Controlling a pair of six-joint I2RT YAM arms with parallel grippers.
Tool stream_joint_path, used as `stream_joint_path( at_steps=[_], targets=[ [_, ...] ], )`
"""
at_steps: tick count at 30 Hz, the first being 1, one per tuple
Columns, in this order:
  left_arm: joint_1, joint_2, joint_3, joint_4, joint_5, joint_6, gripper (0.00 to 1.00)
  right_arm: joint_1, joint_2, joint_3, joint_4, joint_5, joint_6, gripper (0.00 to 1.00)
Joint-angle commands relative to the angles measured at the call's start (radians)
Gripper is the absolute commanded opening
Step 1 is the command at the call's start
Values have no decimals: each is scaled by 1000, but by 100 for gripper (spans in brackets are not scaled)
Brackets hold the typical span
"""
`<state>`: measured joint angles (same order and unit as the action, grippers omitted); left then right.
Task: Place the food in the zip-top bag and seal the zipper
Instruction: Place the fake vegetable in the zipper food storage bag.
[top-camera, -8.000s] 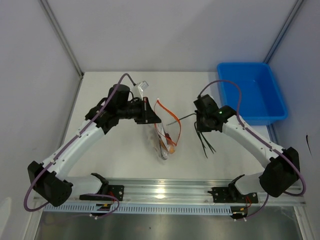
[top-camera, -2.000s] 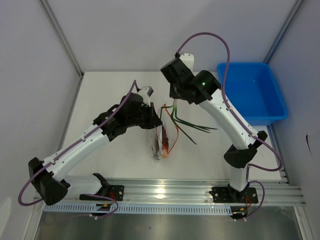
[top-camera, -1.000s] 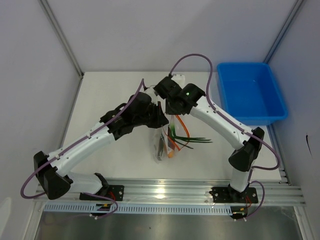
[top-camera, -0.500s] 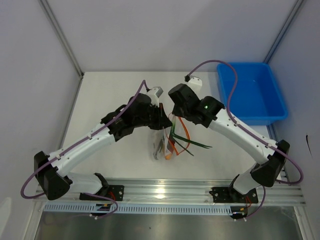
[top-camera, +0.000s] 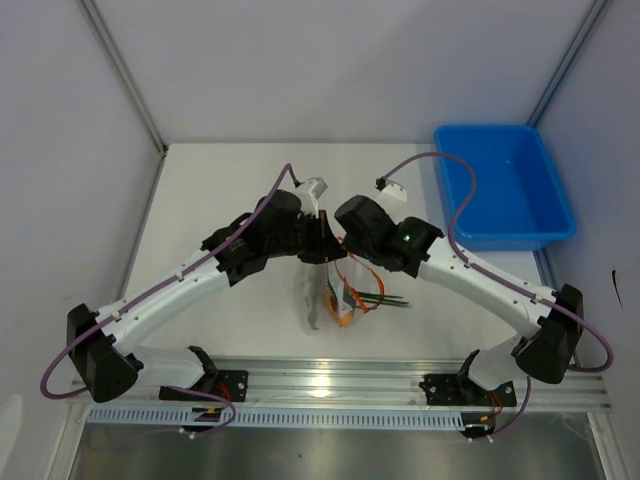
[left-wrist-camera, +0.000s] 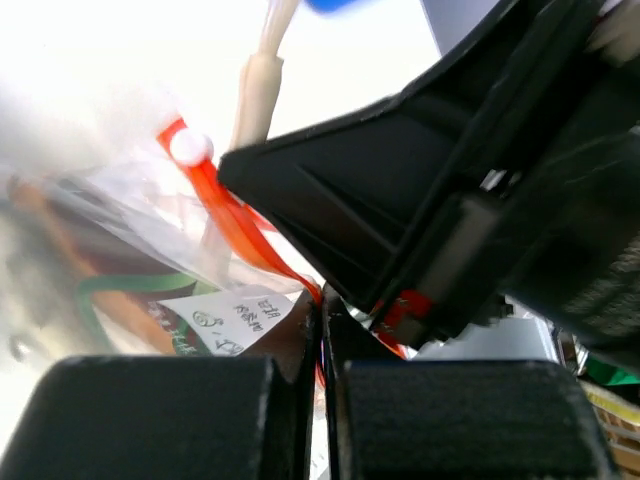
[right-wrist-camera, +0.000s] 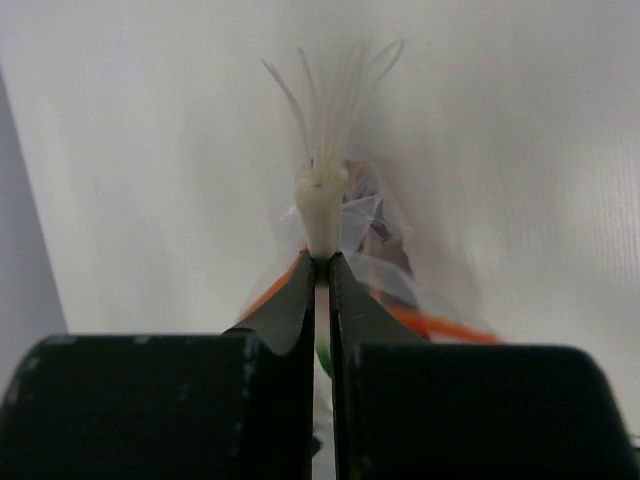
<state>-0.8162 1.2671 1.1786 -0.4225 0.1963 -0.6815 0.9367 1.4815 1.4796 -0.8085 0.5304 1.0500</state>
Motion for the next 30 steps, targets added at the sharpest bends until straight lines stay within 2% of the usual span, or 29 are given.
stream_joint_path(
  at_steps=[1, 10, 12, 14, 16, 25, 26, 30],
  targets=[
    [-8, -57, -13, 82, 19, -20, 1, 39, -66, -135, 95, 20, 56, 0],
    [-6, -83, -43, 119, 12, -36, 1, 82, -96, -182, 138, -46, -94, 0],
    [-8, -78, -45, 119, 20, -39, 0, 90, -105, -170, 170, -65, -169, 16],
    [-8, -78, -43, 119, 23, -41, 1, 90, -116, -157, 169, -72, -200, 40],
    [-6, -80, -39, 117, 22, -43, 0, 83, -127, -143, 155, -84, -228, 51],
    [2, -80, -23, 105, 23, -41, 1, 68, -190, -104, 95, -107, -326, 70],
    [3, -77, -23, 105, 25, -41, 1, 63, -197, -93, 88, -125, -341, 76],
    [9, -61, -10, 106, 58, -38, 1, 4, -236, -32, 54, -223, -418, 74]
  ],
)
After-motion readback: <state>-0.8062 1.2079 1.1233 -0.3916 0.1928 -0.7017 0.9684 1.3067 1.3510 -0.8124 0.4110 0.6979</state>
